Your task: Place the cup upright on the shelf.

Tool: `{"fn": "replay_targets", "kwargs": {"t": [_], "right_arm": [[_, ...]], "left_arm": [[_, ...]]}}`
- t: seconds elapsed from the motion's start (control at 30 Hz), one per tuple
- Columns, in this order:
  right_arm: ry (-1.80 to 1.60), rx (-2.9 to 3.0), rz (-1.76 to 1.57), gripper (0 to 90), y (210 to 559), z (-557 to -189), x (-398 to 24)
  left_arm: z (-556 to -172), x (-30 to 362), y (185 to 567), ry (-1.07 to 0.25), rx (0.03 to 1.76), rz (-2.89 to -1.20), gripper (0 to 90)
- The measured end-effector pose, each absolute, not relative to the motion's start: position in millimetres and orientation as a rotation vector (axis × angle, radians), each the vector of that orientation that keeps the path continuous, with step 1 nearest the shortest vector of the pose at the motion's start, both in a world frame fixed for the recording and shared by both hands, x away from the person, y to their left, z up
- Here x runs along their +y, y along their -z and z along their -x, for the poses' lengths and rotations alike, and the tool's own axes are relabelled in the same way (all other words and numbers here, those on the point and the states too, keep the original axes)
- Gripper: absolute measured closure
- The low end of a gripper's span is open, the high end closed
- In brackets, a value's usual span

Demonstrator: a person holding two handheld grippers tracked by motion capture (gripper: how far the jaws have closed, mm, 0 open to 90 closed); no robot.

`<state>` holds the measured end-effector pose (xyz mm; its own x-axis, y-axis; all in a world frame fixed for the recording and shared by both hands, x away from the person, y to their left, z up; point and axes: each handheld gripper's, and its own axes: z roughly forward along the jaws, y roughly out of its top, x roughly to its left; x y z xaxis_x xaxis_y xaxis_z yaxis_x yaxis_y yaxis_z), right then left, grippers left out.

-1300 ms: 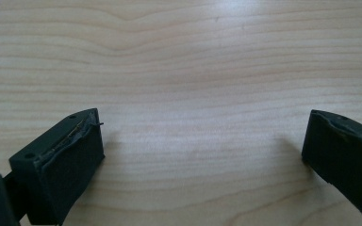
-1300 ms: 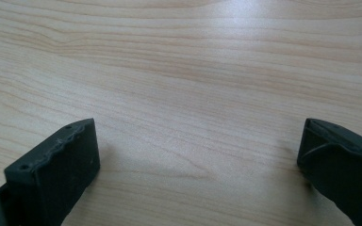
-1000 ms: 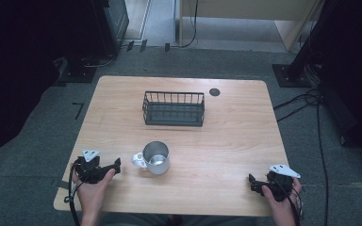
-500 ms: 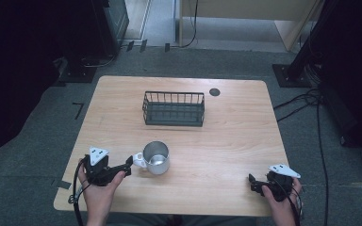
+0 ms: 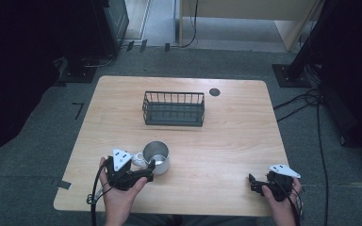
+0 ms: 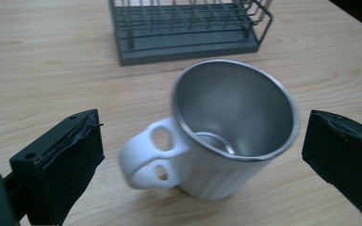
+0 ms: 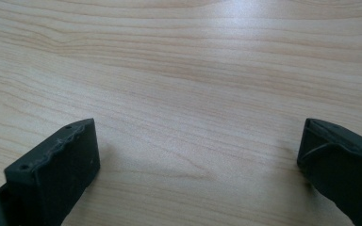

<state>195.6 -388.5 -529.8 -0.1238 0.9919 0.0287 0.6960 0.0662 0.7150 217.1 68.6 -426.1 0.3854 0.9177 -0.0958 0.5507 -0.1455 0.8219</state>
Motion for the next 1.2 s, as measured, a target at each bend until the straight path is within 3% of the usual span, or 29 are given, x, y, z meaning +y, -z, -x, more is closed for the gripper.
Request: {"fn": "replay_targets", "kwargs": {"t": [0.3,0.83,1.2], "right_arm": [[-0.817,1.874,-1.675,0.0,530,-196,-388],[-0.817,1.873,-1.675,0.0,530,-196,-388],[-0.817,1.874,-1.674,0.0,530,-196,-389]], "left_arm": [[-227,41,435,-0.58,1.276,-1.88,0.0],[-247,12,453,-0.738,1.279,-1.99,0.0],[-265,13,459,-0.665,1.287,-2.03,3.3]]}}
